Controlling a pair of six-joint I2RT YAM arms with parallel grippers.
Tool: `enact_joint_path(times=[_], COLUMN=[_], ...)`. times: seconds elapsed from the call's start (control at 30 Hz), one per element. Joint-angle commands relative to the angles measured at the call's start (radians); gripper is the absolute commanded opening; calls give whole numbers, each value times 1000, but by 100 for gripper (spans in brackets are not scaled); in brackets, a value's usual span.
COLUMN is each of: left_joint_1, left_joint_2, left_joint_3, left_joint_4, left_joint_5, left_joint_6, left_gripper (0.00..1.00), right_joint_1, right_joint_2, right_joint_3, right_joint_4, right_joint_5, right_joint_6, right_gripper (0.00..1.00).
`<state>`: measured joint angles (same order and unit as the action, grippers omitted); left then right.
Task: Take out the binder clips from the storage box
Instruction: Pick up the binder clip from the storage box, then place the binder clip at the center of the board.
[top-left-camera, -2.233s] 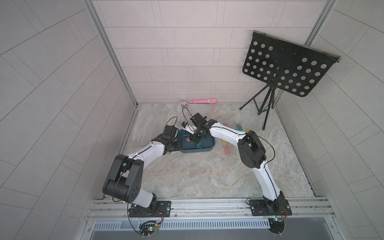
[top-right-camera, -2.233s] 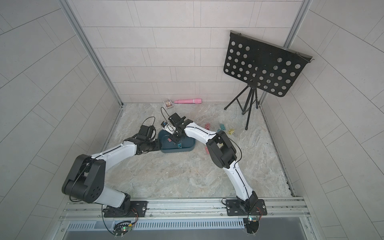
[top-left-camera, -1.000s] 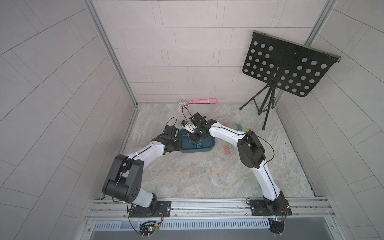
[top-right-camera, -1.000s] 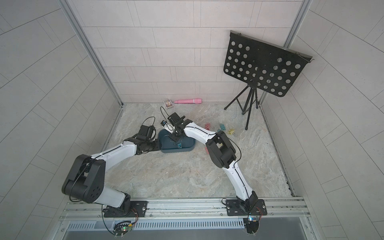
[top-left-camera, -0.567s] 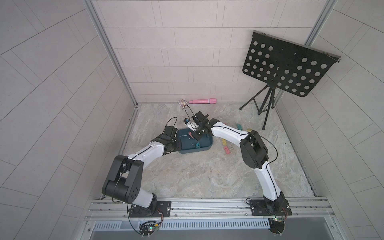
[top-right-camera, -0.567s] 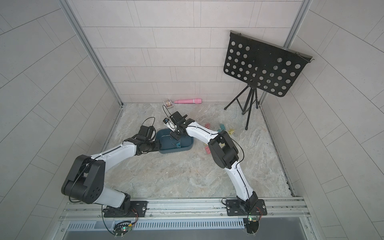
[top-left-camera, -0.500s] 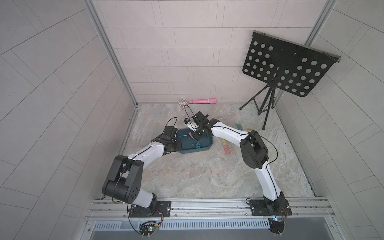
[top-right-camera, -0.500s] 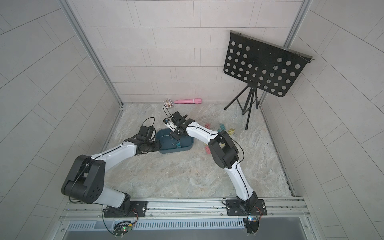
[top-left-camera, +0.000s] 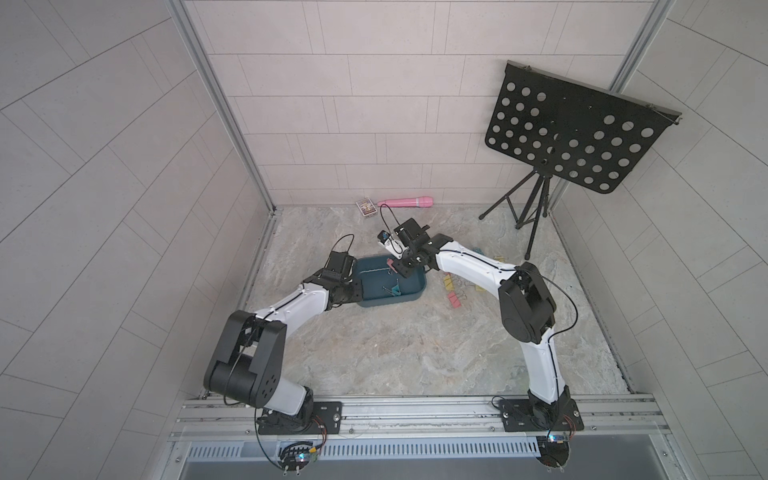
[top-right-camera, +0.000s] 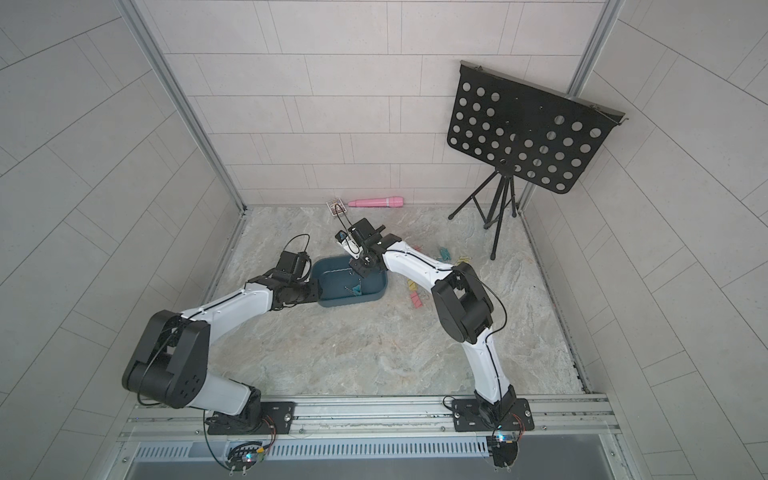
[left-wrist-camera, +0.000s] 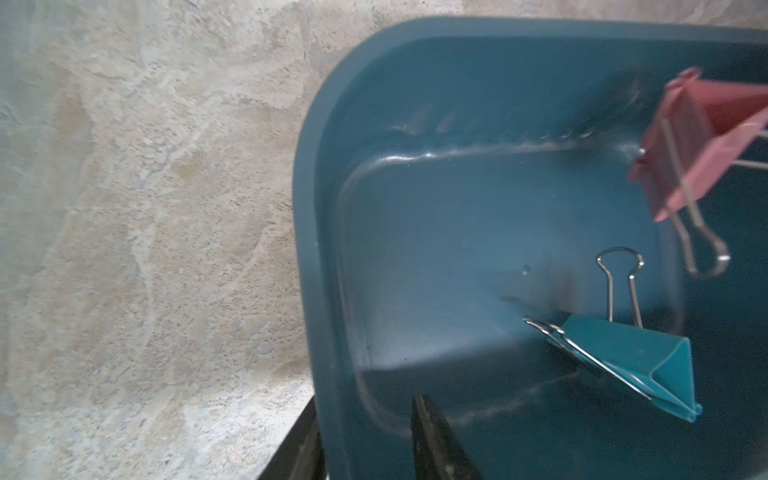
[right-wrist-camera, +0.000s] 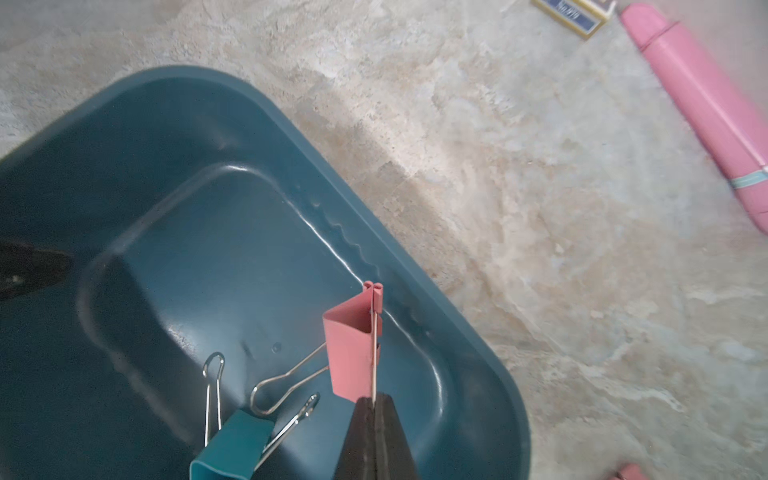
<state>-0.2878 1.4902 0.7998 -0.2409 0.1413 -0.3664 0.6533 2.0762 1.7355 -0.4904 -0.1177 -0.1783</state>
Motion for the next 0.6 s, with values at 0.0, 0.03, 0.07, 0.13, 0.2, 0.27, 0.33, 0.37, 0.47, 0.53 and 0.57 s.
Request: enact_joint_path(times=[0.0,0.03,0.07,0.13,0.2,0.27,0.33,0.37,0.47,0.53,0.57], left_joint_1=[7,6,7,7,6,6,6,6,5,6,6], left_joint_2=[-25,-26,-26,-28,-28,-30,-28,-29,-29,-28,-28], left_joint_3=[-8,-9,-9,-9,-10,-10,-10,-10,-10,-10,-9], left_joint_4=[-15,-16,-17,-17,-17,-17,-15,-15,-14,-12,-11], left_joint_5=[-14,-14,-14,-14,-15,-14,-13,-13,-10,-8,-7], left_joint_6=[1,2,3,1,2,1,1,1,1,1,1], left_gripper=[41,41,41,41,41,41,41,41,41,41,41], right_joint_1=[-12,-15,-18,-22,-28,-36,-46,-54,-88,-112,-126], right_joint_2=[-95,-108,-125,-156,-189,-222,-254,-272,-325,-359,-378], right_joint_3=[-18,-24,-33,-51,-77,-106,-139,-159,-222,-266,-290], right_joint_4=[-14,-13,-14,-14,-14,-17,-23,-26,-30,-35,-37], right_joint_5=[22,28,41,73,109,142,171,188,212,230,238], right_joint_6=[12,14,15,18,11,8,11,17,34,43,44], right_gripper=[0,0,0,0,0,0,0,0,0,0,0])
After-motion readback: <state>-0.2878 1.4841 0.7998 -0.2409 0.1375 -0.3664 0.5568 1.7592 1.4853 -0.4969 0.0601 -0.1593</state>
